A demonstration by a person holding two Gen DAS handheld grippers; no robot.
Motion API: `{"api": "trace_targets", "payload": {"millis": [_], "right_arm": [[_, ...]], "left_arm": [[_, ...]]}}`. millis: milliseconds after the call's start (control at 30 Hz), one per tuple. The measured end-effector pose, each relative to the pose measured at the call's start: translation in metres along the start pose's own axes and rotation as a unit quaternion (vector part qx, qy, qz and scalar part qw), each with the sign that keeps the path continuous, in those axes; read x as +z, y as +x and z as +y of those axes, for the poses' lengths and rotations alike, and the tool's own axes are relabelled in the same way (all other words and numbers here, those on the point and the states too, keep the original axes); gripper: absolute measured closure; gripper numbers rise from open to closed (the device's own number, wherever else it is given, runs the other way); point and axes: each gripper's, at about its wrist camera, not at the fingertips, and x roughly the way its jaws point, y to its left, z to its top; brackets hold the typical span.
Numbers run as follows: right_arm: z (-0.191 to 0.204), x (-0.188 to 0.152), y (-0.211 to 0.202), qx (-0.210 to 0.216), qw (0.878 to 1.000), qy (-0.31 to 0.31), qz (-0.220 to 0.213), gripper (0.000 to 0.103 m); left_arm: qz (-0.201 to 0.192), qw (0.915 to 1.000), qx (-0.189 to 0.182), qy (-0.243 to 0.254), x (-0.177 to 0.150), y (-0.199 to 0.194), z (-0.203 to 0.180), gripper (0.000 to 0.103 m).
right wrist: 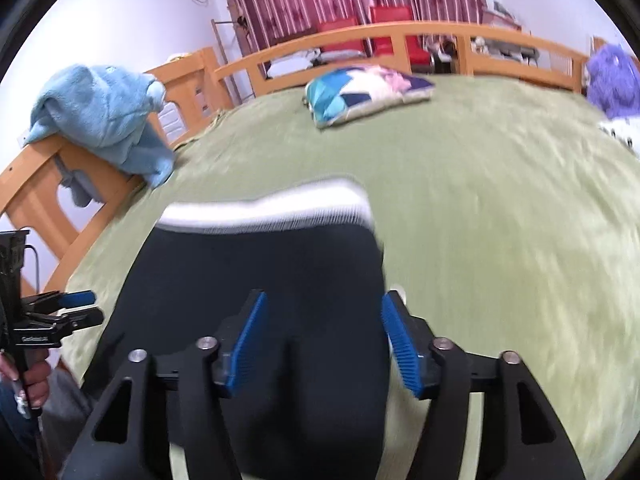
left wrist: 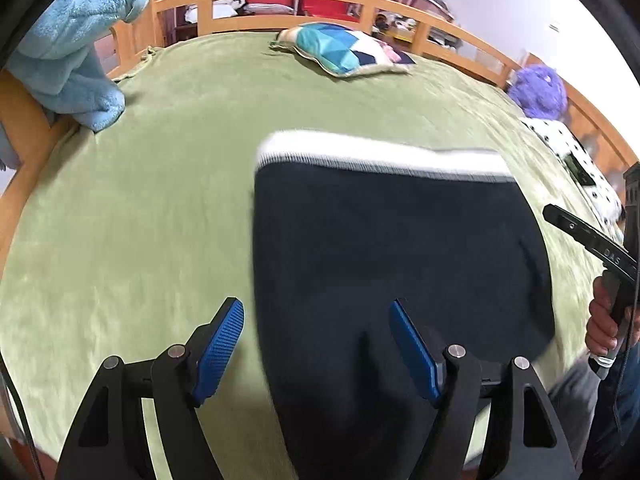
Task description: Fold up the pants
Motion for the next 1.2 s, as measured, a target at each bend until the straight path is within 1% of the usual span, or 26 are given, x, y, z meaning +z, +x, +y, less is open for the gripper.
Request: {"api": "trace_targets", "payload": {"millis": [33, 133, 167, 200, 233, 267, 300, 333, 367, 400, 433, 467, 500, 533, 567, 600, 667, 700, 733, 800, 900, 967, 1067, 1100, 1167, 1200], "right_arm": [[-0.005, 0.012, 0.012, -0.005, 1.000, 0.010, -0.001, 0.035], [-0.021, 0.041, 0.051, 0.016, 0.999, 0.047, 0.010, 0.034], [-0.026, 0.045, 0.067, 0.019, 0.998, 0.058, 0.028, 0.034], [-0.030, 0.047, 0.084, 0.026, 0.996, 0.066, 0.056, 0.037], [-0.036, 0.049, 0.105, 0.049, 0.991, 0.083, 0.096, 0.046], [-0.041, 0.051, 0.110, 0.050, 0.989, 0.096, 0.097, 0.064], [-0.048, 0.054, 0.106, 0.071, 0.989, 0.108, 0.074, 0.083], [-0.055, 0.059, 0.100, 0.102, 0.986, 0.120, 0.058, 0.085], [-0.067, 0.063, 0.091, 0.141, 0.978, 0.147, 0.035, 0.085], [-0.071, 0.064, 0.091, 0.141, 0.977, 0.159, 0.032, 0.085], [-0.070, 0.062, 0.096, 0.120, 0.980, 0.152, 0.040, 0.085], [-0.064, 0.056, 0.114, 0.071, 0.987, 0.126, 0.066, 0.085], [-0.061, 0.051, 0.124, 0.053, 0.989, 0.117, 0.078, 0.083], [-0.062, 0.048, 0.128, 0.047, 0.989, 0.118, 0.081, 0.081], [-0.065, 0.049, 0.124, 0.054, 0.987, 0.126, 0.079, 0.079], [-0.068, 0.052, 0.117, 0.058, 0.986, 0.135, 0.078, 0.076], [-0.066, 0.057, 0.096, 0.041, 0.987, 0.142, 0.057, 0.070], [-0.061, 0.055, 0.081, 0.030, 0.989, 0.137, 0.041, 0.069], [-0.053, 0.052, 0.066, 0.031, 0.992, 0.120, 0.029, 0.066], [-0.037, 0.040, 0.049, 0.047, 0.994, 0.092, 0.026, 0.063], [-0.017, 0.009, 0.035, 0.056, 0.996, 0.047, 0.043, 0.063], [-0.010, -0.012, 0.041, 0.029, 0.997, 0.026, 0.060, 0.062], [-0.008, -0.040, 0.029, -0.001, 0.999, 0.012, 0.043, 0.063], [-0.010, -0.043, 0.026, -0.001, 0.999, 0.022, 0.044, 0.063], [-0.014, -0.048, 0.020, -0.005, 0.997, 0.045, 0.055, 0.063], [-0.015, -0.049, 0.018, -0.011, 0.997, 0.049, 0.062, 0.063]], "left_arm": [[-0.002, 1.0000, 0.001, -0.003, 0.007, 0.003, 0.001, 0.029], [-0.008, 0.9998, -0.004, -0.017, 0.031, 0.017, 0.010, 0.029], [-0.008, 0.9997, -0.008, -0.021, 0.032, 0.021, 0.008, 0.029], [-0.007, 0.9996, -0.012, -0.024, 0.035, 0.027, 0.007, 0.029], [-0.003, 0.9996, -0.013, -0.027, 0.040, 0.034, 0.007, 0.029], [0.002, 0.9995, -0.011, -0.029, 0.047, 0.041, 0.007, 0.029], [0.002, 0.9995, -0.012, -0.030, 0.050, 0.044, 0.006, 0.029], [-0.003, 0.9994, -0.017, -0.030, 0.054, 0.044, 0.005, 0.029], [-0.012, 0.9991, -0.026, -0.030, 0.057, 0.044, 0.003, 0.029], [-0.019, 0.9989, -0.033, -0.029, 0.060, 0.044, 0.000, 0.029], [-0.022, 0.9987, -0.038, -0.025, 0.064, 0.046, -0.003, 0.029], [-0.021, 0.9988, -0.040, -0.019, 0.067, 0.050, -0.009, 0.029], [-0.018, 0.9988, -0.044, -0.013, 0.069, 0.056, -0.014, 0.029], [-0.013, 0.9987, -0.048, -0.008, 0.070, 0.061, -0.018, 0.029], [-0.004, 0.9990, -0.044, -0.004, 0.070, 0.068, -0.020, 0.029], [0.009, 0.9996, -0.026, -0.001, 0.069, 0.077, -0.021, 0.029], [0.026, 0.9996, -0.007, 0.007, 0.065, 0.086, -0.022, 0.029], [0.025, 0.9996, -0.009, 0.006, 0.063, 0.084, -0.021, 0.029], [0.022, 0.9996, -0.015, 0.002, 0.058, 0.077, -0.019, 0.029], [0.017, 0.9993, -0.032, -0.011, 0.049, 0.061, -0.015, 0.029], [0.021, 0.9990, -0.037, -0.010, 0.020, 0.041, -0.016, 0.029], [0.024, 0.9996, -0.013, 0.011, -0.010, 0.031, -0.024, 0.029], [0.044, 0.9986, 0.011, 0.027, -0.050, 0.029, -0.027, 0.027], [0.048, 0.9987, 0.008, 0.017, -0.062, 0.028, -0.025, 0.027], [0.043, 0.9981, -0.025, -0.038, -0.082, 0.018, -0.012, 0.027], [0.045, 0.9969, -0.033, -0.055, -0.083, 0.014, -0.008, 0.027]]}}
